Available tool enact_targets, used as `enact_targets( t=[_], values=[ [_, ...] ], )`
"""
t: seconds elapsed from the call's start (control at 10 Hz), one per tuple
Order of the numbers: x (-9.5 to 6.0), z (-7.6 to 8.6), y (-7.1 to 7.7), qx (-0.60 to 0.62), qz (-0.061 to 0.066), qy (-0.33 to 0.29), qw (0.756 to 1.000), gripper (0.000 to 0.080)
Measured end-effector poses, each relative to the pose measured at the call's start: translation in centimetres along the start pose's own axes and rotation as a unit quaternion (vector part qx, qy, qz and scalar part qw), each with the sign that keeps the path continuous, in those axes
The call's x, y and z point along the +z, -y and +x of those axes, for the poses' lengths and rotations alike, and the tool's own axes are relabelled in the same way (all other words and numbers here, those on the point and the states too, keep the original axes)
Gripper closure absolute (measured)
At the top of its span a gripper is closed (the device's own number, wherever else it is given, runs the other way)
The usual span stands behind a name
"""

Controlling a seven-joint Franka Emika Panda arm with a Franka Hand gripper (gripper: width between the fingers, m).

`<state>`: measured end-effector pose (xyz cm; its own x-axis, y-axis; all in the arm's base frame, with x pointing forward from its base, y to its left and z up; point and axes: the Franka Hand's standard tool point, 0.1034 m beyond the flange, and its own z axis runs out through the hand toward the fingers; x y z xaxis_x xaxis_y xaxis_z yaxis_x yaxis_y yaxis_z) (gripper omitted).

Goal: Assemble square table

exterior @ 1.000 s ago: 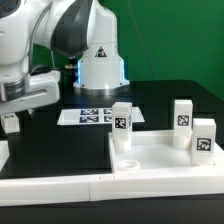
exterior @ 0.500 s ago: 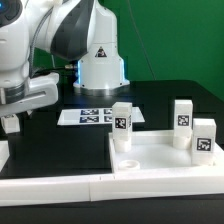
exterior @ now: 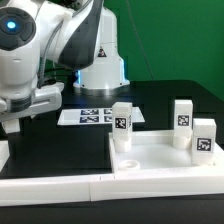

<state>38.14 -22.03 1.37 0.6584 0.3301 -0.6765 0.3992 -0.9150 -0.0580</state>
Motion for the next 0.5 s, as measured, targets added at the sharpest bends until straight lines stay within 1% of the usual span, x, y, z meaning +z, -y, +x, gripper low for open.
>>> enact_targets(
  t=[0.2, 0.4, 0.5],
  values=[
    [0.2, -0.1, 0.0, 0.000, -0.002, 0.003, 1.000, 0.0150],
    [1.9, -1.4, 0.6, -0.006, -0.011, 0.031, 0.999, 0.0150],
    [2.2, -1.5, 0.8, -0.006, -0.009, 0.033, 0.999, 0.0150]
  ],
)
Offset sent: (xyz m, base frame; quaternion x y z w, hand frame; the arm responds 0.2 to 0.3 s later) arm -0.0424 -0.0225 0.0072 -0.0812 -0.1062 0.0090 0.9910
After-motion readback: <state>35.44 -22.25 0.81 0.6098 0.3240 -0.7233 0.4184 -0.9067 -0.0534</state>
